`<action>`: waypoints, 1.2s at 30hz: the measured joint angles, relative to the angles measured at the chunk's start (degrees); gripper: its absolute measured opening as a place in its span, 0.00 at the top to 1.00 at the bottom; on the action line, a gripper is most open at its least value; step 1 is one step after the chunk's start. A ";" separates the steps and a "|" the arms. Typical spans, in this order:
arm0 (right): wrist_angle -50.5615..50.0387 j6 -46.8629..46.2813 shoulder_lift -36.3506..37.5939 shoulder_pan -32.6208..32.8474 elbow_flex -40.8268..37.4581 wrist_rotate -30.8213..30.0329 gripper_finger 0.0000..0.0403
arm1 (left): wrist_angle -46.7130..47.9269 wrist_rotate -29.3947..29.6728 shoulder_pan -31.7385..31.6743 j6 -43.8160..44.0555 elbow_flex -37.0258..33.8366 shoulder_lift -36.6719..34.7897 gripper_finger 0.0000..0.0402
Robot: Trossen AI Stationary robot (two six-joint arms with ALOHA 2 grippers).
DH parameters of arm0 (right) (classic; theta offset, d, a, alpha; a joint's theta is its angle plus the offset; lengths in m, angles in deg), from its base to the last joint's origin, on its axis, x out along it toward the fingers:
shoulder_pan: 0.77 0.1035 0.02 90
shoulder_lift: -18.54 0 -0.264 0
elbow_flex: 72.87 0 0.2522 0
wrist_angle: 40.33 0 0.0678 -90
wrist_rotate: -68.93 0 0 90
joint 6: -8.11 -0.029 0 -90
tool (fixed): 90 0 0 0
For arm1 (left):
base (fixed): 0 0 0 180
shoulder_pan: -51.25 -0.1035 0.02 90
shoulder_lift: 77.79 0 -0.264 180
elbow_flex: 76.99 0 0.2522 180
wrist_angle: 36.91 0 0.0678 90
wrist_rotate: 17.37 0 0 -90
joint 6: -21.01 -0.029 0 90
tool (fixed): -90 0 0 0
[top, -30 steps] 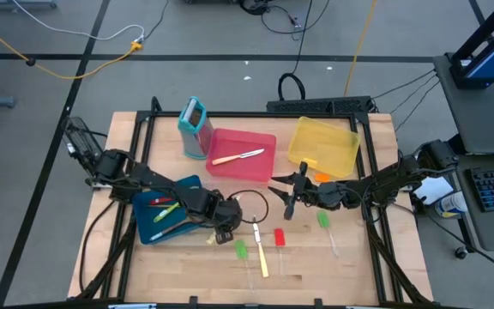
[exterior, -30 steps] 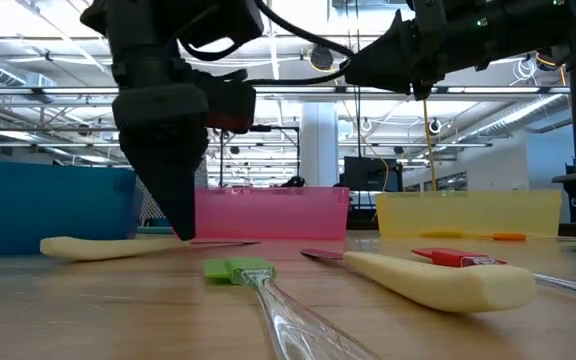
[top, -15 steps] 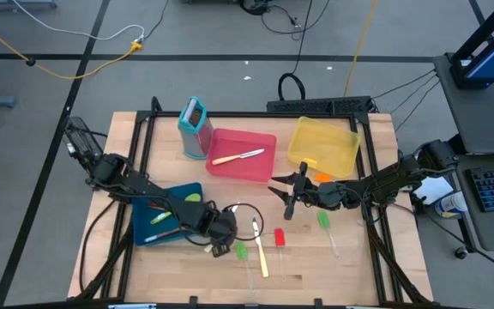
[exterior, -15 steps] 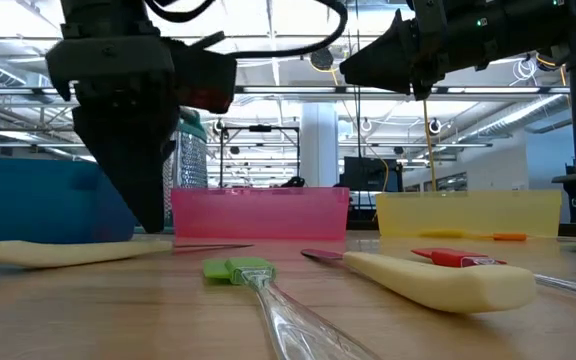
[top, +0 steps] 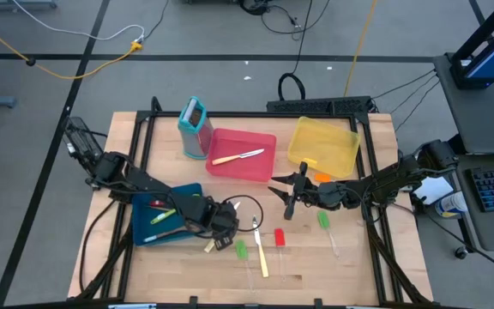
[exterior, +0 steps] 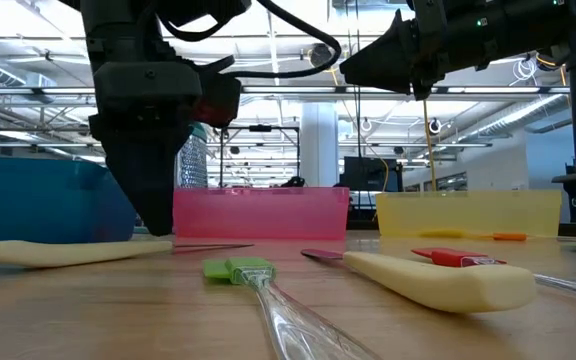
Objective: Pick & Place Kitchen Items
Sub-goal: Put the top yellow knife into the pink bin
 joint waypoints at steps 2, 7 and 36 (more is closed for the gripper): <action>0.02 0.00 0.00 0.00 0.00 -0.01 0.65 | -0.19 -0.26 0.31 0.79 -0.44 -0.02 0.60; 0.02 0.02 0.00 -0.01 0.00 0.00 0.65 | -1.44 -0.24 0.55 2.07 -1.84 -0.28 0.60; 0.19 0.02 0.00 -0.12 0.00 -0.11 0.65 | 6.91 -2.54 -0.48 -8.51 6.65 0.20 0.60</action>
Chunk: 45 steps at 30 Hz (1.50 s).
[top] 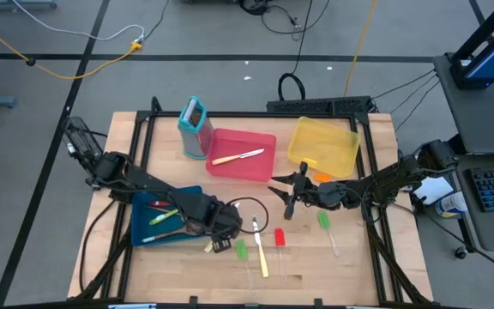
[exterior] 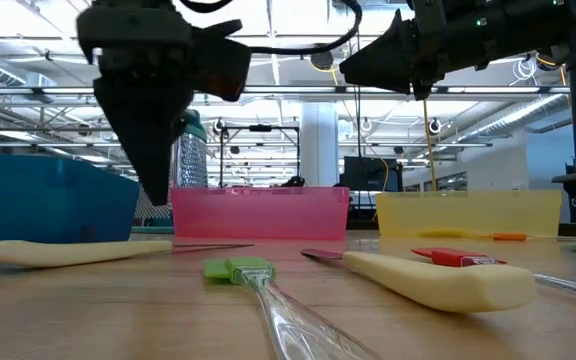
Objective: Pick & Place Kitchen Items
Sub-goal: Put the top yellow knife into the pink bin
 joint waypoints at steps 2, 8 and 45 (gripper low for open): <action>0.00 0.00 0.00 0.00 0.00 -0.02 0.65 | 0.45 -0.21 0.07 0.04 0.00 0.00 0.60; 0.00 0.00 0.00 0.00 0.00 -0.02 0.65 | 0.08 -0.24 0.17 -0.63 0.11 2.93 0.60; -0.98 0.00 0.02 0.00 0.00 0.09 0.65 | 9.86 16.58 -3.59 -16.42 16.75 9.75 0.88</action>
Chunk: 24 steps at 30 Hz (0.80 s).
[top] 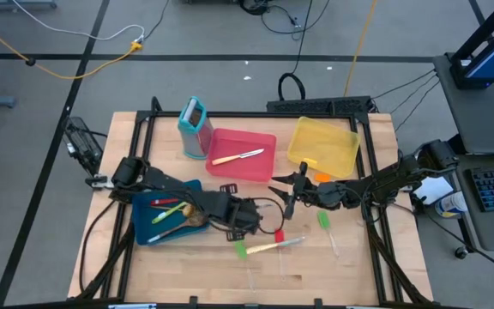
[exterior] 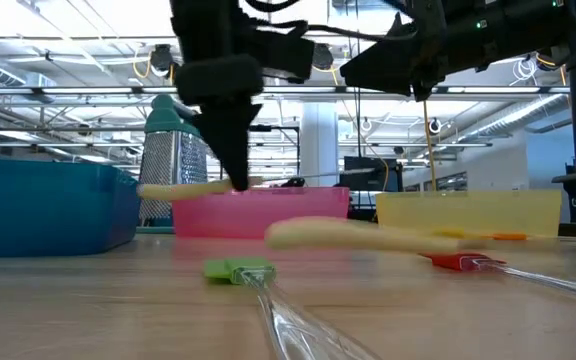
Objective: Pick & Place Kitchen Items
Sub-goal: Put the top yellow knife into the pink bin
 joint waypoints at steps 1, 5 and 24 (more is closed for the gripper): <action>0.00 0.00 0.00 0.00 0.00 0.01 0.65 | 0.86 1.10 -0.42 -0.48 0.25 -0.01 0.88; 0.09 0.00 0.00 0.00 0.00 0.00 0.65 | 4.27 6.82 -2.91 -4.36 2.32 -0.11 0.89; -3.48 0.00 0.00 0.18 0.00 0.11 0.65 | 3.00 9.01 -22.52 -27.10 8.22 -0.22 0.85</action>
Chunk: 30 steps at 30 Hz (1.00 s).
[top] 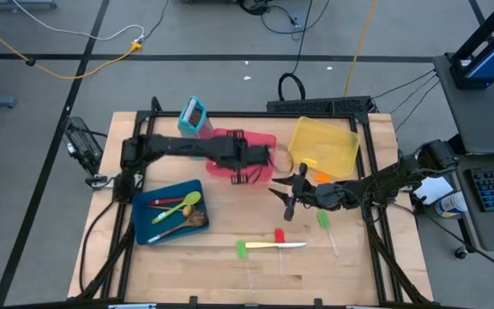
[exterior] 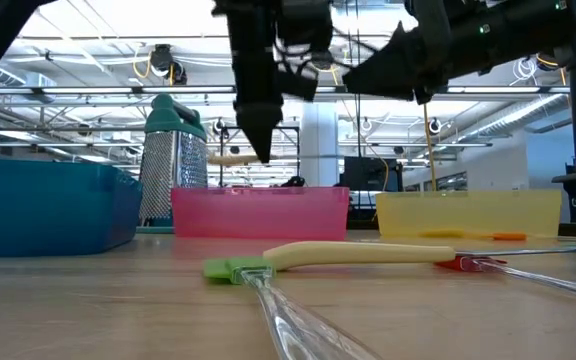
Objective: Pick & Place Kitchen Items
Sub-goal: Put the top yellow knife into the pink bin
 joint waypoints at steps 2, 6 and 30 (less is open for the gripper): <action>-1.17 -0.13 -0.02 0.02 0.00 0.02 0.65 | -2.19 -2.98 -2.22 -0.26 -1.34 0.00 0.85; -3.71 -2.64 -0.02 -0.01 0.00 -0.01 0.65 | -6.26 -11.71 -5.93 -4.09 -5.54 0.00 0.85; -4.89 2.09 -8.08 2.95 0.02 25.67 0.56 | -10.66 -12.04 -8.92 -11.25 -12.19 -0.02 0.78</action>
